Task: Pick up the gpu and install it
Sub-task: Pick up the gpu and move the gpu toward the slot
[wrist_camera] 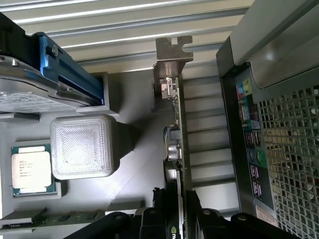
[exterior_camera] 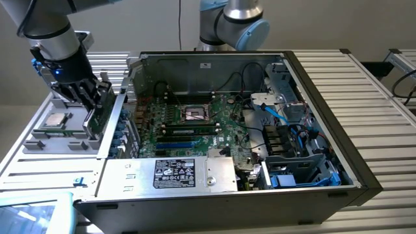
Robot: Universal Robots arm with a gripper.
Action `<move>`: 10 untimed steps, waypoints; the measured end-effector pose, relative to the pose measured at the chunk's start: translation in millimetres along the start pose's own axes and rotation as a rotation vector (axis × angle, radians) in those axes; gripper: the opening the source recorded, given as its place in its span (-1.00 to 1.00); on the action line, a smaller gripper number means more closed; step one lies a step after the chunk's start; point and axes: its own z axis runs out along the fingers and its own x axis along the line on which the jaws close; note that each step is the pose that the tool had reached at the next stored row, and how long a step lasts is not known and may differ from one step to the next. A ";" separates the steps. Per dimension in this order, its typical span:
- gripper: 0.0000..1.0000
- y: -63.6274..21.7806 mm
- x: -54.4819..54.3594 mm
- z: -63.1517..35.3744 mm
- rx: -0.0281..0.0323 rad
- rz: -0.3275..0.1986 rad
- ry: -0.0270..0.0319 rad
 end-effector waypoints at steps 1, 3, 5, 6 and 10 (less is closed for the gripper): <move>-0.43 0.2 0.0 -4.5 0.0002 0.000 0.0002; -0.43 0.7 -0.2 -13.8 0.0003 0.000 0.0001; -0.43 1.3 -0.3 -22.8 0.0004 0.000 0.0000; -0.43 1.5 -0.4 -27.2 0.0005 0.000 0.0001; -0.43 2.6 -0.7 -45.7 0.0009 0.000 -0.0001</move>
